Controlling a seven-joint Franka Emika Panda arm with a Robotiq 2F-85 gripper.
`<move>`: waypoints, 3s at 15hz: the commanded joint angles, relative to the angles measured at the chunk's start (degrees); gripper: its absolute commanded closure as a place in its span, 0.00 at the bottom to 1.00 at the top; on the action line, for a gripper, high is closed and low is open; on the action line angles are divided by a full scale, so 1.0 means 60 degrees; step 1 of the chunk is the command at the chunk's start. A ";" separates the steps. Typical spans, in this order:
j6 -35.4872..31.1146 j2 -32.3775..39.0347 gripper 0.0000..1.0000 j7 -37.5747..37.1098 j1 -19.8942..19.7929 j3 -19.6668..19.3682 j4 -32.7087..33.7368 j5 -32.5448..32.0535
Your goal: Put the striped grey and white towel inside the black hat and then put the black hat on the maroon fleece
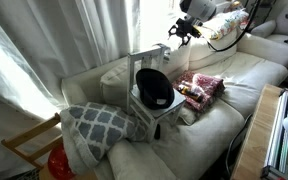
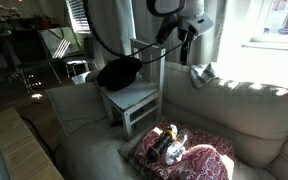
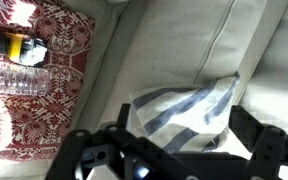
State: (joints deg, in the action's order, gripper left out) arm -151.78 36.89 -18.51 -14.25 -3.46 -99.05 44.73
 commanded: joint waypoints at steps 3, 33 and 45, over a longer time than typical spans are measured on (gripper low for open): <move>0.0122 0.0227 0.00 -0.0245 0.0143 -0.0274 0.0211 -0.0246; 0.1684 0.6561 0.00 0.7772 -0.2697 0.2389 0.7866 0.2469; 0.2137 0.7290 0.80 0.7105 -0.3104 0.3153 0.8852 0.3263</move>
State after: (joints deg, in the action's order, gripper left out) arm -141.34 79.08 25.05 -31.27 13.15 -48.53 62.20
